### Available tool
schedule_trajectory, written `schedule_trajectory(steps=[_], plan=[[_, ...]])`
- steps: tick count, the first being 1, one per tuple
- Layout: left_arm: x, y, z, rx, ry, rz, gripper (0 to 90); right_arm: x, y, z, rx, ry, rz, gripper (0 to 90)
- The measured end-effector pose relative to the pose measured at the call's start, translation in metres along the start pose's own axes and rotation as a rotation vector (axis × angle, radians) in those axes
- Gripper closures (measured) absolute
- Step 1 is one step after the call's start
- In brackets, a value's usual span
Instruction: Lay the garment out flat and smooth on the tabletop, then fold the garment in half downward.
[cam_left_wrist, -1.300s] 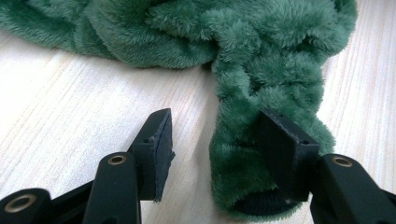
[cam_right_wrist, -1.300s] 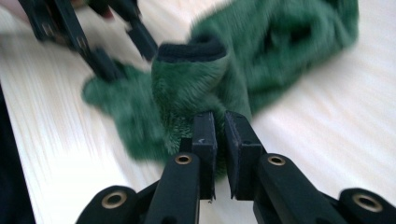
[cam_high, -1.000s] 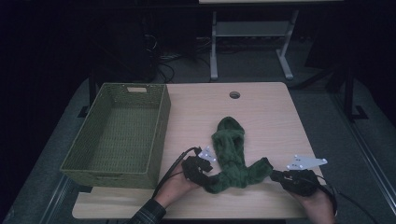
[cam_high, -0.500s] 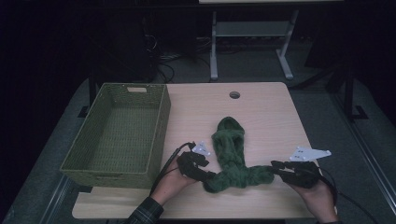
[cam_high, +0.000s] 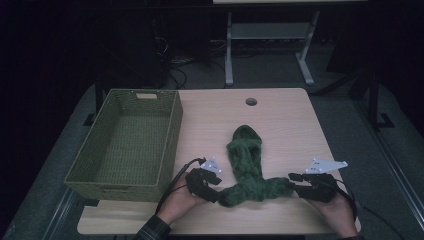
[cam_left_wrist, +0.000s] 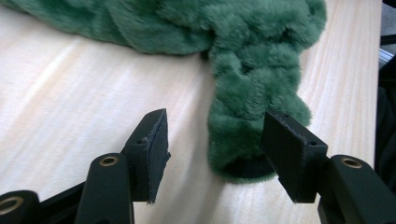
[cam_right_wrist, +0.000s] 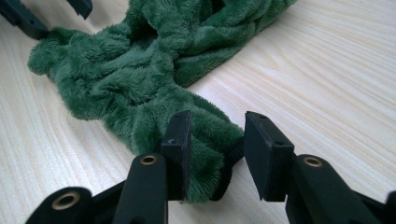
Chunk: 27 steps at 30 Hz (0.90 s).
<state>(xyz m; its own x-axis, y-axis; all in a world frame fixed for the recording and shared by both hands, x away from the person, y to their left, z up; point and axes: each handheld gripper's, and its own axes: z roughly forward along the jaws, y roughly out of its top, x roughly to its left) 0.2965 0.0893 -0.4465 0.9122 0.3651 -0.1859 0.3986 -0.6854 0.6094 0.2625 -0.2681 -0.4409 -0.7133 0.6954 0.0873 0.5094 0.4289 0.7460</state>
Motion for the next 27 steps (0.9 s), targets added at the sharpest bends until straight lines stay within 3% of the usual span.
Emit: schedule_trajectory(steps=[6,10,12,27], plan=[[0.0,-0.001,0.006,0.038,-0.026,0.012,55.5,-0.001,-0.002,-0.003,-0.009,-0.013,0.007,58.9],[0.0,-0.001,0.006,0.055,-0.029,0.026,76.0,-0.002,-0.003,-0.004,-0.01,-0.015,0.009,58.7],[0.001,0.0,0.004,0.048,-0.035,0.018,82.0,-0.002,-0.003,-0.003,-0.014,-0.012,0.008,58.7],[0.001,0.016,-0.021,-0.086,-0.053,0.012,85.9,0.001,-0.005,-0.005,-0.006,-0.013,-0.007,58.4]])
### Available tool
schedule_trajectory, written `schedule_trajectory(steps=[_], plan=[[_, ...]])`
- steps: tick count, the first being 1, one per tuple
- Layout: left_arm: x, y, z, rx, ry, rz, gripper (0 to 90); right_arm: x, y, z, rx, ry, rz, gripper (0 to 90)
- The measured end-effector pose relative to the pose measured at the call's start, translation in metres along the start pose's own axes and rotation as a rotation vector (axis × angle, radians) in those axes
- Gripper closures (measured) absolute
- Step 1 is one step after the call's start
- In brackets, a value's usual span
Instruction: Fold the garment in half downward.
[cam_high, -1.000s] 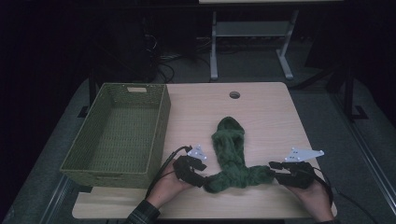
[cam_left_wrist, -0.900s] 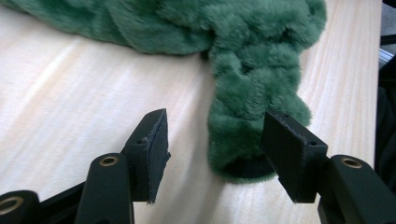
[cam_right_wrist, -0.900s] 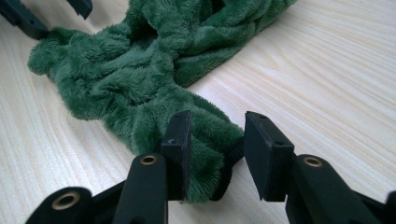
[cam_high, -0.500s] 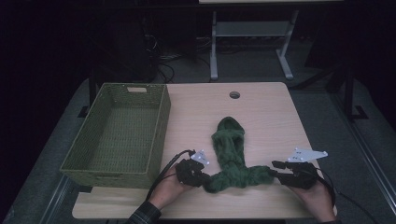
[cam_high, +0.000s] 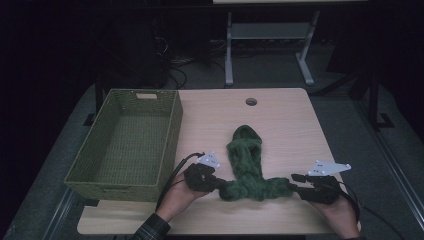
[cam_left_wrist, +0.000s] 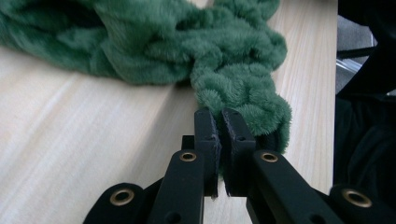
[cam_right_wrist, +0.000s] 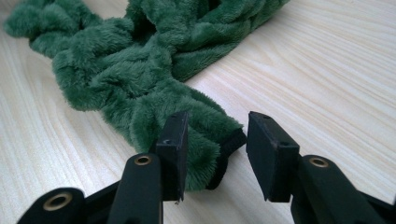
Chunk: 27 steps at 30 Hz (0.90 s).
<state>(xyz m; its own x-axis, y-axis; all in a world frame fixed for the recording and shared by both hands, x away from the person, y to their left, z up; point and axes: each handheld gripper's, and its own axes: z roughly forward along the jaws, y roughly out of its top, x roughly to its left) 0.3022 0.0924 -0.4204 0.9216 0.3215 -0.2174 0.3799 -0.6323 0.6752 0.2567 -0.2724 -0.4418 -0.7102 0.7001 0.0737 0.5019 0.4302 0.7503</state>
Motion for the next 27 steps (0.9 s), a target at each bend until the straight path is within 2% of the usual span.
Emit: schedule_trajectory(steps=[15,23,25,27], plan=[[-0.004,0.032,0.008,-0.057,-0.02,0.059,85.5,0.003,0.0,0.002,0.016,-0.001,-0.011,57.9],[-0.006,0.045,0.011,-0.073,-0.031,0.086,84.9,0.01,0.005,0.001,-0.018,0.021,-0.033,58.5],[-0.007,0.046,0.011,-0.073,-0.033,0.086,84.9,0.013,0.006,0.001,-0.025,0.04,-0.035,61.1],[-0.007,0.045,0.01,-0.068,-0.033,0.087,84.9,0.018,0.009,0.002,-0.038,0.071,-0.042,69.3]])
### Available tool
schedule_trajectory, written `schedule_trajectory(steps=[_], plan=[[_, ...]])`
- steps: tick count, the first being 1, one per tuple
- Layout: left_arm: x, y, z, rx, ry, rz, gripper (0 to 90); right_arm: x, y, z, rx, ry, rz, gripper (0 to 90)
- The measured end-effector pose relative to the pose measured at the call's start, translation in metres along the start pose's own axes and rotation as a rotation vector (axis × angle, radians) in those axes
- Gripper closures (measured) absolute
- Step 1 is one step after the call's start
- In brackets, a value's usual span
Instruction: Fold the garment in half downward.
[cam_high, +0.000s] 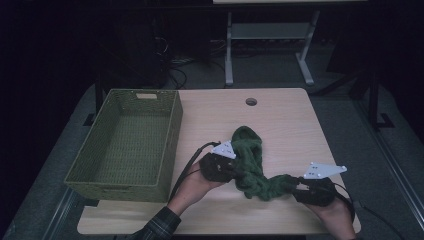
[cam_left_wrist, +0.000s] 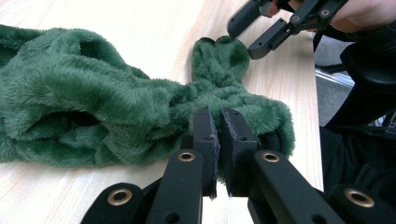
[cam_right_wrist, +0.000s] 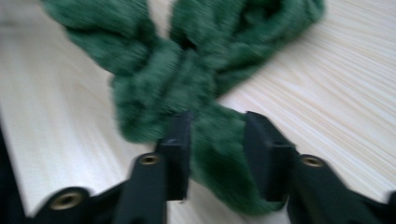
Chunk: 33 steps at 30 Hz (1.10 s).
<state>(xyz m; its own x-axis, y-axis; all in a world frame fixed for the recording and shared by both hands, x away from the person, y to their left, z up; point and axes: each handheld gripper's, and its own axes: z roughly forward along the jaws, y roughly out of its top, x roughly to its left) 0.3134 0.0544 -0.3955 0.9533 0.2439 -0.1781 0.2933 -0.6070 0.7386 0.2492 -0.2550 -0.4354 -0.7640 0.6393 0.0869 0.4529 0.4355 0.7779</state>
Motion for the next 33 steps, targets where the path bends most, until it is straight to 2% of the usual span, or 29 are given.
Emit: schedule_trajectory(steps=[3,6,9,13,19,24,26,29,33], plan=[[-0.001,-0.001,-0.003,0.003,0.001,0.001,85.0,0.009,0.006,0.005,-0.013,0.052,-0.034,81.4],[-0.001,-0.003,-0.005,0.009,-0.001,0.003,85.0,0.014,0.012,0.012,-0.035,0.105,-0.037,87.0],[-0.002,-0.006,-0.007,0.01,-0.002,-0.002,85.0,0.017,0.016,0.024,-0.033,0.141,-0.033,89.2],[-0.001,-0.007,-0.011,0.007,0.002,-0.005,85.1,0.02,0.019,0.042,-0.004,0.174,-0.03,89.7],[0.001,-0.004,-0.017,-0.029,-0.004,-0.01,85.5,0.029,0.023,0.067,0.042,0.213,-0.056,89.9],[0.0,0.0,-0.011,-0.038,-0.016,-0.013,86.3,0.035,0.023,0.084,0.092,0.23,-0.066,89.9],[0.0,0.002,-0.007,-0.039,-0.017,-0.016,86.4,0.037,0.023,0.085,0.098,0.232,-0.069,89.8],[-0.001,0.004,-0.002,-0.036,-0.026,-0.014,86.5,0.036,0.023,0.075,0.074,0.217,-0.061,86.1],[-0.001,0.007,0.008,-0.023,-0.036,-0.002,86.5,0.03,0.021,0.05,0.022,0.145,-0.055,82.3]])
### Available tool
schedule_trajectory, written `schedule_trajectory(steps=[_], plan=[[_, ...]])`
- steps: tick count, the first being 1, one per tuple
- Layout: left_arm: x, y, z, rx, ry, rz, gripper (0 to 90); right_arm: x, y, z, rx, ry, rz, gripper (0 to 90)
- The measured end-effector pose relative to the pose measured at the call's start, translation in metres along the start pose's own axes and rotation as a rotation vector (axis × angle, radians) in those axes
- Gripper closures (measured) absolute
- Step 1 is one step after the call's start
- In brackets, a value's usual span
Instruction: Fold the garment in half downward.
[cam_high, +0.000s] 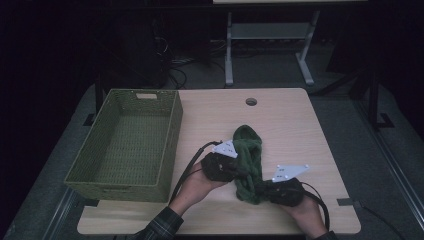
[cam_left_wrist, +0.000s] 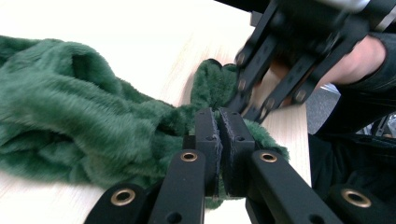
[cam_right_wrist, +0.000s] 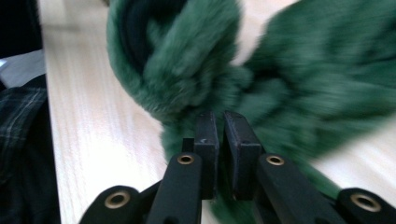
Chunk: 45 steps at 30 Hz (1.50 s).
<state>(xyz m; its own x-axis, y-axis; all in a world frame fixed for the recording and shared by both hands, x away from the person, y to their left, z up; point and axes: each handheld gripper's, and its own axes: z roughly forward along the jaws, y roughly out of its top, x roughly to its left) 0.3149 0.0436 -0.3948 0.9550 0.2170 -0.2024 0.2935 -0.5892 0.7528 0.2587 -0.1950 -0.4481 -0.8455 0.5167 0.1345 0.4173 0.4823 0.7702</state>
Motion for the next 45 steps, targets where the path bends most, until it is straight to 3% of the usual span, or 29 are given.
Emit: schedule_trajectory(steps=[6,9,13,17,23,27,33,38,45], plan=[[0.001,0.005,0.023,0.031,-0.011,0.003,86.4,-0.013,-0.015,-0.034,-0.042,-0.11,0.024,81.2],[0.002,0.005,0.031,0.045,-0.016,0.008,86.4,-0.019,-0.021,-0.044,-0.053,-0.138,0.046,80.2],[0.003,0.006,0.055,0.079,-0.026,0.016,85.0,-0.024,-0.027,-0.052,-0.048,-0.17,0.068,77.2],[0.003,0.007,0.064,0.079,-0.018,0.018,76.1,-0.026,-0.033,-0.058,-0.044,-0.186,0.083,75.0],[0.001,0.012,0.047,0.03,0.015,0.019,58.2,-0.029,-0.042,-0.062,-0.034,-0.192,0.102,70.2],[-0.001,0.012,0.033,0.02,0.026,0.014,52.8,-0.028,-0.046,-0.061,-0.018,-0.179,0.129,67.3],[-0.002,0.016,0.018,-0.023,0.043,0.016,48.3,-0.028,-0.049,-0.064,-0.015,-0.188,0.128,66.5],[-0.004,0.014,0.015,-0.014,0.035,0.017,50.2,-0.028,-0.05,-0.064,-0.014,-0.19,0.131,66.5],[-0.012,-0.006,0.01,-0.003,0.028,0.008,58.1,-0.026,-0.054,-0.065,-0.008,-0.175,0.142,64.6]])
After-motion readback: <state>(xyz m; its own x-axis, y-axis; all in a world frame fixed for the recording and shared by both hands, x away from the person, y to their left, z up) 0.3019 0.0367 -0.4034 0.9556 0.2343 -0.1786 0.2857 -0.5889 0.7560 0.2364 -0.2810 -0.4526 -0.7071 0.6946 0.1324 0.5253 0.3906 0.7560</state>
